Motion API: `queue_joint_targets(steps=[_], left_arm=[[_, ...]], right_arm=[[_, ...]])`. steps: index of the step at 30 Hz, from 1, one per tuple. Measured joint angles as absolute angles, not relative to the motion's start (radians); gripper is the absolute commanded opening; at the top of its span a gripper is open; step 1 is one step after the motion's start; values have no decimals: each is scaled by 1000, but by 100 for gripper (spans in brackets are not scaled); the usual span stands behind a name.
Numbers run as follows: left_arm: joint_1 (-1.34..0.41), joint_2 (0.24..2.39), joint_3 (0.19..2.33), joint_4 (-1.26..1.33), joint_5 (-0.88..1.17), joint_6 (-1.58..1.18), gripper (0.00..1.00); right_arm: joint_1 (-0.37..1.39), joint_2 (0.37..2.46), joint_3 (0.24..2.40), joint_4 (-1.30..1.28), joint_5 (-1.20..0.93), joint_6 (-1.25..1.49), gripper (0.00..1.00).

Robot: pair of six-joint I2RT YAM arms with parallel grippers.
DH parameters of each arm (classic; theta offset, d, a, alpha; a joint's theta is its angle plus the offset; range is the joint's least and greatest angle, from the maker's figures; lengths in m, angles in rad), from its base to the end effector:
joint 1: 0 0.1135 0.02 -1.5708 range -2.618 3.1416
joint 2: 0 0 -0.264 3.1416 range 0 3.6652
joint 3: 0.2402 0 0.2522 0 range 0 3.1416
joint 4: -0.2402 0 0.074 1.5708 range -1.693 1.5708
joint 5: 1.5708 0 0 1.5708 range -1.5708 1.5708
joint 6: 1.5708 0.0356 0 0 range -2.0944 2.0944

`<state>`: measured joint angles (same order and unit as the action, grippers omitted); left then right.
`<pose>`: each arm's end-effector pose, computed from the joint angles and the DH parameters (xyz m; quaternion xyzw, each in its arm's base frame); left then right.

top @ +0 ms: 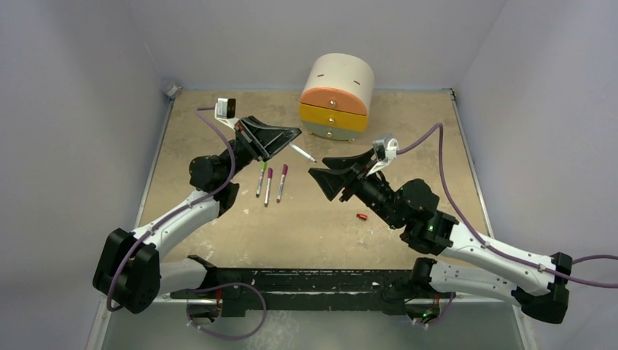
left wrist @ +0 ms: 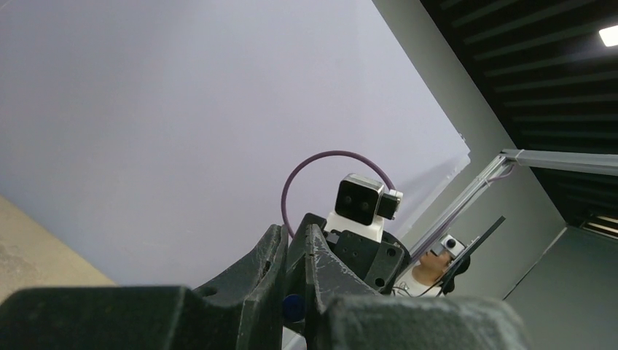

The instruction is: Insert the pens into the pen caps

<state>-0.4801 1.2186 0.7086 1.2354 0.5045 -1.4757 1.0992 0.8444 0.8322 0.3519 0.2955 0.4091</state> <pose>0.2144 -0.1311 0.3638 0.0103 0.4577 -0.7896 0.4085 0.0966 0.1665 0.4039 -0.0801 0.5781 0.4910 0.6468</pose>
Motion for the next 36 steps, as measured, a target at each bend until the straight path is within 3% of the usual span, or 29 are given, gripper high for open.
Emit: queue_joint_targets(steps=[10,14,18,20,24,29,36], left_arm=[[-480,1159,709,1199,523,-1461,0],[-481,1150,709,1174,532,-1446,0],[-485,1143,709,1142,543,-1429,0],[-486,1139,709,1137,544,-1429,0],[-485,1129,709,1135,542,-1423,0],[-485,1127,709,1135,542,-1421,0],[-485,1116,723,1066,587,-1348,35]], right_arm=[[1099,911,881,395,201,379,44],[1099,928,892,404,186,373,36],[1099,931,898,408,181,363,13],[1099,932,903,405,183,357,7],[1098,943,908,405,167,355,0],[1098,944,909,405,162,355,0],[1098,936,912,380,155,355,0]])
